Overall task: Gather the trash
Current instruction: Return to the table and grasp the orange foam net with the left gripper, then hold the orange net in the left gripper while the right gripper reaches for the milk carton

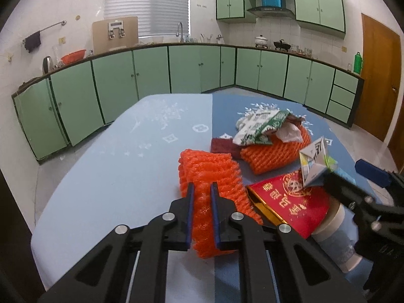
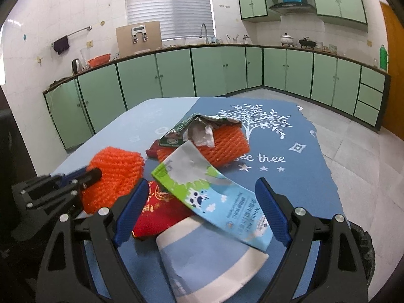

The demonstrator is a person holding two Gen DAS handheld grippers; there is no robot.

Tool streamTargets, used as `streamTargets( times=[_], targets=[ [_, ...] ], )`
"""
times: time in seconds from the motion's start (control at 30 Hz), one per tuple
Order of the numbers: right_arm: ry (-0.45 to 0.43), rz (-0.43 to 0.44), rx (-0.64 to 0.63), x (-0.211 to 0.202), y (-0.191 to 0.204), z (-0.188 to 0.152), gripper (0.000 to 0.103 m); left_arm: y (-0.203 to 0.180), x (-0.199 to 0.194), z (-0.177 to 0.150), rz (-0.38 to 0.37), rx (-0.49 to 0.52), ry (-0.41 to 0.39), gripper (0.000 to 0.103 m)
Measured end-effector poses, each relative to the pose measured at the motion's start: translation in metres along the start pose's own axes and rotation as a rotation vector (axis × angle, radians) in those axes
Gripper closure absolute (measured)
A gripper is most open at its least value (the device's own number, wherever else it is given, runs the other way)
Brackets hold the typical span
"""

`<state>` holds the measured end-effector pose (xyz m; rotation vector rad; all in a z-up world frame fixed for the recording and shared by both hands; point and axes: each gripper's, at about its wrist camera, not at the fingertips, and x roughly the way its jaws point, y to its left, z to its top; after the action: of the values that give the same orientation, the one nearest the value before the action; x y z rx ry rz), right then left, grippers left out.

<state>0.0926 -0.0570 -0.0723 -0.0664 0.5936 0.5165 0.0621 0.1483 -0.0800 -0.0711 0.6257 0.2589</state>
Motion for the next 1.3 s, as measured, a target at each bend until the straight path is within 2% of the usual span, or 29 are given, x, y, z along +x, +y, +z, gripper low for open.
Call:
streamTargets(
  times=[0.4,0.57,0.8,0.97,1.13,1.3],
  targets=[
    [0.049,-0.022,-0.011,0.021,-0.003,0.013,0.021,0.001,0.003,0.003,0.003,0.004,-0.002,0.091],
    [0.044,-0.099,0.075,0.023,-0.027,0.020,0.021,-0.002,0.003,0.003,-0.006,0.011,0.000,0.091],
    [0.041,-0.113,0.133,0.020,-0.055,0.016,0.017,-0.004,0.003,0.003,-0.024,0.018,0.003,0.091],
    [0.049,-0.079,0.119,0.014,-0.063,0.011,0.017,-0.006,0.004,0.002,-0.026,0.029,0.009,0.091],
    [0.043,0.001,0.158,0.006,-0.075,0.007,0.013,-0.007,0.006,0.004,-0.014,0.029,0.014,0.091],
    [0.035,0.015,0.157,-0.001,-0.079,0.010,0.011,-0.011,0.008,0.006,-0.003,0.038,0.017,0.091]
  ],
)
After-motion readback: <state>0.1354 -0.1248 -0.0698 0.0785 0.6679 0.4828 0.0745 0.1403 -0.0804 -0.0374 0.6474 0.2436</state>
